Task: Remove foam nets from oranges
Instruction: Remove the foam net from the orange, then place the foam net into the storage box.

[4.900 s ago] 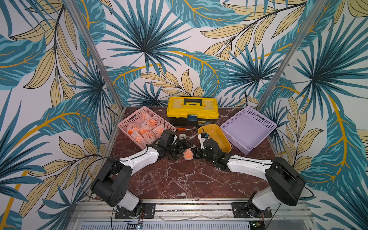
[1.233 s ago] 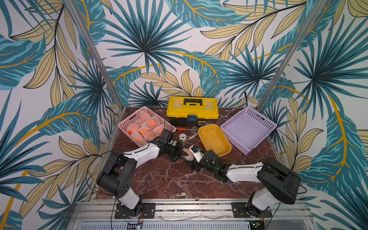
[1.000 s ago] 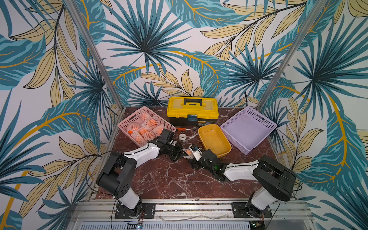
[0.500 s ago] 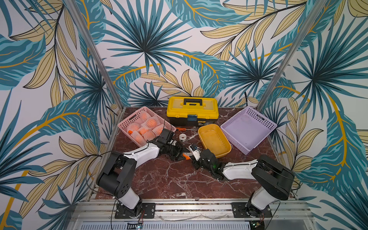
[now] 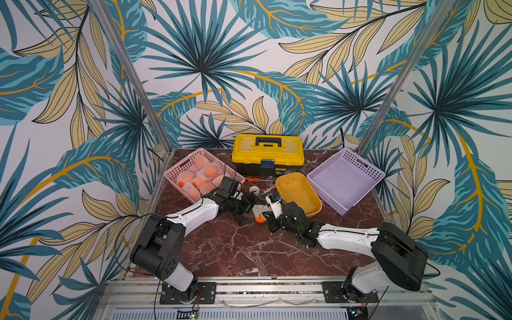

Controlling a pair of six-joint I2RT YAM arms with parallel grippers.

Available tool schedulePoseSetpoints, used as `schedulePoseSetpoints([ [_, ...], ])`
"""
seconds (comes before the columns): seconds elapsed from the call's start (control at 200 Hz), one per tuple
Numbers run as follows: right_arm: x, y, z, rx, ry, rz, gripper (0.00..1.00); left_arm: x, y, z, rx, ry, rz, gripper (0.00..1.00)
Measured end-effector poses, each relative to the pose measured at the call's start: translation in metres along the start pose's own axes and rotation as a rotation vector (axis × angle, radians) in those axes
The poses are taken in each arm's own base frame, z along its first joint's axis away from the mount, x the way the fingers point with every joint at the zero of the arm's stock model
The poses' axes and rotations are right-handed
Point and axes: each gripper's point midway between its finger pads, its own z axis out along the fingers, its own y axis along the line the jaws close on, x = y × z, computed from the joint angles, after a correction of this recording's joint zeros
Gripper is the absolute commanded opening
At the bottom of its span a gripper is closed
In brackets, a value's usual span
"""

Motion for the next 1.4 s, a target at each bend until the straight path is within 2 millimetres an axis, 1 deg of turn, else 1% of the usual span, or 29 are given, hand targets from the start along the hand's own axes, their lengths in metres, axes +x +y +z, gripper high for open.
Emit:
schedulePoseSetpoints([
  [0.06,-0.006,-0.003,-0.005,0.003,-0.010,0.032,0.00,-0.005,-0.001,-0.002,0.006,-0.016,-0.005,1.00],
  [0.155,-0.019,-0.015,-0.016,0.020,-0.032,0.091,0.02,-0.014,-0.003,-0.009,0.022,-0.046,-0.007,1.00],
  [0.26,-0.040,-0.039,-0.035,0.060,-0.082,0.178,0.05,-0.021,-0.009,-0.021,0.039,-0.083,0.012,0.99],
  [0.341,-0.052,-0.064,-0.049,0.112,-0.108,0.251,0.06,-0.025,-0.016,-0.031,0.049,-0.113,0.036,0.99],
  [0.466,-0.059,-0.098,-0.064,0.194,-0.104,0.329,0.08,-0.031,-0.025,-0.049,0.067,-0.163,0.072,0.99],
  [0.626,-0.063,-0.123,-0.078,0.265,-0.083,0.400,0.08,-0.034,-0.031,-0.070,0.063,-0.223,0.121,1.00],
  [0.746,-0.069,-0.147,-0.090,0.322,-0.078,0.451,0.09,-0.033,-0.036,-0.077,0.058,-0.244,0.173,1.00],
  [0.811,-0.073,-0.155,-0.095,0.340,-0.076,0.470,0.09,-0.032,-0.034,-0.078,0.037,-0.249,0.201,0.99],
  [0.841,-0.075,-0.158,-0.096,0.344,-0.075,0.477,0.10,-0.032,-0.033,-0.078,0.021,-0.252,0.215,1.00],
  [0.892,-0.078,-0.163,-0.098,0.351,-0.071,0.490,0.15,-0.031,-0.032,-0.079,-0.007,-0.260,0.238,0.99],
  [0.932,-0.080,-0.166,-0.098,0.352,-0.064,0.503,0.18,-0.029,-0.033,-0.078,-0.030,-0.262,0.264,1.00],
  [1.017,-0.080,-0.170,-0.093,0.350,-0.017,0.516,0.22,-0.024,-0.038,-0.071,-0.072,-0.253,0.325,0.99],
  [1.092,-0.081,-0.172,-0.078,0.333,0.044,0.528,0.23,-0.021,-0.037,-0.059,-0.110,-0.231,0.357,1.00],
  [1.167,-0.077,-0.175,-0.058,0.319,0.121,0.548,0.25,-0.020,-0.027,-0.044,-0.160,-0.206,0.363,1.00],
  [1.247,-0.069,-0.180,-0.040,0.310,0.188,0.564,0.32,-0.019,-0.013,-0.030,-0.217,-0.179,0.356,0.99],
  [1.292,-0.062,-0.183,-0.031,0.312,0.222,0.574,0.39,-0.019,-0.006,-0.024,-0.245,-0.167,0.353,0.99],
  [1.337,-0.054,-0.186,-0.024,0.320,0.256,0.589,0.46,-0.018,-0.001,-0.020,-0.265,-0.161,0.351,1.00],
  [1.397,-0.045,-0.191,-0.015,0.331,0.299,0.595,0.52,-0.017,0.003,-0.017,-0.282,-0.155,0.352,0.99],
])
